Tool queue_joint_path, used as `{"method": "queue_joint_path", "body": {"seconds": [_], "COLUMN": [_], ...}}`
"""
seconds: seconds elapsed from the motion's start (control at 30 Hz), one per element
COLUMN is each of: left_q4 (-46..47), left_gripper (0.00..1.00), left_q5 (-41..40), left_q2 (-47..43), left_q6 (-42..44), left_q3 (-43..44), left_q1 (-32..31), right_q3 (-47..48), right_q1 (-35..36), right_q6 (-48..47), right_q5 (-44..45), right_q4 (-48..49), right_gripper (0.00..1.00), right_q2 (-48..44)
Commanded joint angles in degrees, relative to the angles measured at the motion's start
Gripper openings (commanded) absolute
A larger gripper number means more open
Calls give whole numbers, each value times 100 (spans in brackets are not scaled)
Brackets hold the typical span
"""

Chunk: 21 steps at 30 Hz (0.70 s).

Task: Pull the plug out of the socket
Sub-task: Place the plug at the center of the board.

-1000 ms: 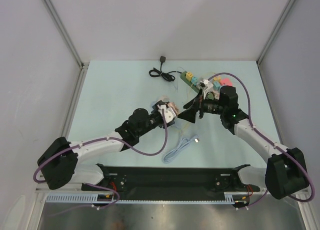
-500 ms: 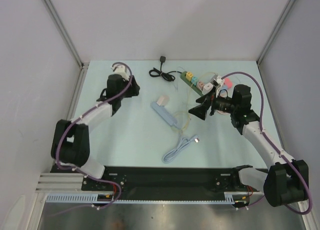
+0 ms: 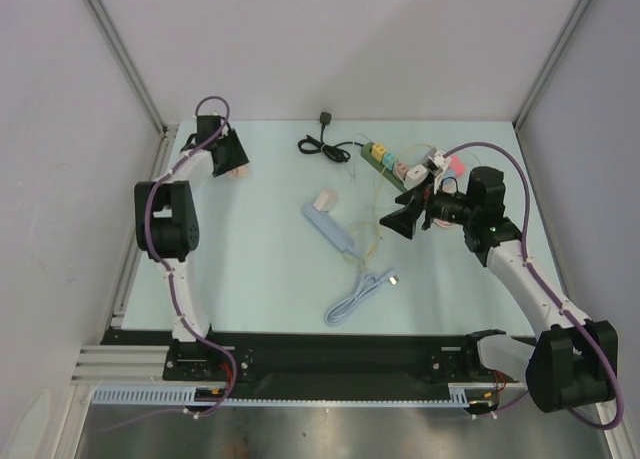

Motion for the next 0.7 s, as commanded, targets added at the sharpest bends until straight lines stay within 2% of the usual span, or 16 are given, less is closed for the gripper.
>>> {"method": "queue_joint_path", "body": {"seconds": [0.0, 0.47, 0.67], "left_q4": [-538, -1742, -2024], "left_gripper": [0, 0, 6], "left_q5": [-331, -499, -508], "left_q2": [404, 1864, 2216], "left_q6": [-85, -314, -402], "left_q3": [995, 3499, 3765], "left_q1": [245, 702, 860], "right_q3": [306, 412, 412], "right_q1": [-47, -222, -319], "right_q6": [-139, -165, -174], "right_q5": [-58, -199, -234], "right_q4": [-30, -206, -224], "right_gripper": [100, 100, 100], "right_q2": [-79, -17, -78]}}
